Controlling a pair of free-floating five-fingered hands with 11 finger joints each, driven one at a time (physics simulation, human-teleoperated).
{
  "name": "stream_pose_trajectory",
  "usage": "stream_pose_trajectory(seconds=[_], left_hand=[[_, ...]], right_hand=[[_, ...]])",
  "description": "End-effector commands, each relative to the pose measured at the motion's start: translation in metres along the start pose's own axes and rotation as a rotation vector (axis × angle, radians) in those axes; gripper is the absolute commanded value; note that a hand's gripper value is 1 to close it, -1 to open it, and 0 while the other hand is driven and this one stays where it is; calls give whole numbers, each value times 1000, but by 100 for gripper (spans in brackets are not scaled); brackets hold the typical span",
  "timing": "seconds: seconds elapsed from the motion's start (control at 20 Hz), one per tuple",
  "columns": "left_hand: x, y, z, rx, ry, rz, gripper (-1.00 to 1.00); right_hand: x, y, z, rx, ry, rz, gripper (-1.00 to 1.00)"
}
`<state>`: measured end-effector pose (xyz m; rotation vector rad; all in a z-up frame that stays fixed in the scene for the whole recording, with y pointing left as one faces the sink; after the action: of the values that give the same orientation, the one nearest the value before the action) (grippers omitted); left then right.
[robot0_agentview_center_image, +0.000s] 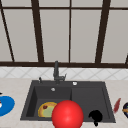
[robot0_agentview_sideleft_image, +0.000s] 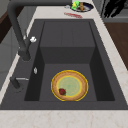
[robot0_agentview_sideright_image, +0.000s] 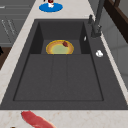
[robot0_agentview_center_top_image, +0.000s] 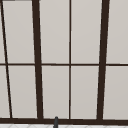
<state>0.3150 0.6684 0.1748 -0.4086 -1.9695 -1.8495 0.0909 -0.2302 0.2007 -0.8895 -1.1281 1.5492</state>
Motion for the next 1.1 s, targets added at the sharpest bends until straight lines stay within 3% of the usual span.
stream_pose_trajectory(seconds=[0.0,0.2,0.25,0.35,0.5,0.75,1.05], left_hand=[[-14,-10,0,20,6,15,-100],[-29,-23,7,30,-7,20,-100],[-30,-28,8,31,-8,16,100],[-33,-30,11,7,-22,12,100],[-31,-30,13,10,-12,27,100],[-23,-12,9,15,-3,10,100],[-23,23,1,1,-17,87,100]], right_hand=[[0,0,0,0,0,0,0],[0,0,0,0,0,0,0],[0,0,0,0,0,0,0],[0,0,0,0,0,0,0],[0,0,0,0,0,0,0],[0,0,0,0,0,0,0],[0,0,0,0,0,0,0]])
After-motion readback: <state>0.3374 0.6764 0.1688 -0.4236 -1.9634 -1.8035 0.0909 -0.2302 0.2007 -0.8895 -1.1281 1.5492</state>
